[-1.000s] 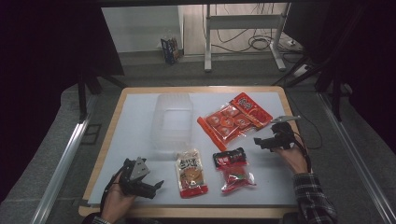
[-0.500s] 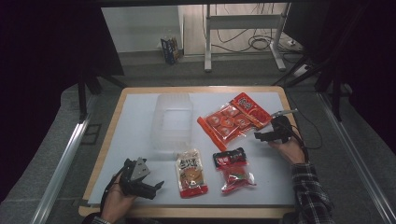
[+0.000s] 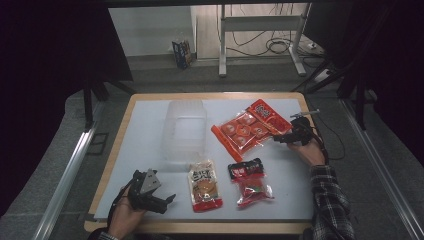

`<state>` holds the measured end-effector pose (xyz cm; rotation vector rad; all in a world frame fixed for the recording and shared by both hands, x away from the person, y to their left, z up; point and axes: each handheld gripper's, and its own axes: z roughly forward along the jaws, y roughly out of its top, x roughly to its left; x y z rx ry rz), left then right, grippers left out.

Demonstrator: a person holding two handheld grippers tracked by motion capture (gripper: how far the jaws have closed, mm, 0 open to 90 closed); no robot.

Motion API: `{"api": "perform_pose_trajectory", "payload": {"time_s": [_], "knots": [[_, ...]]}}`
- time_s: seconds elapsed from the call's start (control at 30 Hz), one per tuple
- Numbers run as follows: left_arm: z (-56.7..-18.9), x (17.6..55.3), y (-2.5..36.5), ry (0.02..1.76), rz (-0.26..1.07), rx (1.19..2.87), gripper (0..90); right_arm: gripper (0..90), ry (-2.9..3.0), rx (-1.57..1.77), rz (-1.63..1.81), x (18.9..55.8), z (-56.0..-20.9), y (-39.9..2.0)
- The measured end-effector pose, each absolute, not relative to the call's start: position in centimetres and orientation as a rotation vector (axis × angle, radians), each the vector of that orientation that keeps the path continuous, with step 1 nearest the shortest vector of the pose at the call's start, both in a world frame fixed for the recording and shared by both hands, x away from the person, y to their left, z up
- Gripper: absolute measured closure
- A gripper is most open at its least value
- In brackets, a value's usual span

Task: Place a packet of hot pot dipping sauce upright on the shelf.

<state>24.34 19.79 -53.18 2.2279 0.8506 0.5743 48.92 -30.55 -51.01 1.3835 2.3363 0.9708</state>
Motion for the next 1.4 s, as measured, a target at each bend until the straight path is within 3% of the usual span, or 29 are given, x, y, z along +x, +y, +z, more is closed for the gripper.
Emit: {"api": "perform_pose_trajectory", "payload": {"time_s": [0.37,0.4,0.57,0.87,1.07,1.4], "knots": [[-53.2,24.3,19.7,0.846,0.575,2.232,0.0,16.2,2.371,1.286,1.039,49.8,-49.5,-29.2],[-53.2,24.3,19.7,0.846,0.575,2.232,0.0,21.5,2.384,1.245,0.994,49.8,-49.1,-28.6],[-53.2,24.3,19.7,0.844,0.575,2.233,0.0,29.8,2.388,1.213,0.921,50.1,-48.9,-27.9],[-53.3,24.3,19.6,0.843,0.574,2.233,0.0,52.6,2.382,1.266,0.94,51.5,-49.0,-28.5],[-53.3,24.3,19.5,0.835,0.578,2.248,0.0,57.7,2.409,1.264,0.964,51.8,-48.9,-28.5],[-53.3,24.3,19.5,0.833,0.575,2.255,0.0,58.3,2.408,1.272,0.935,52.7,-49.6,-28.0]]}}
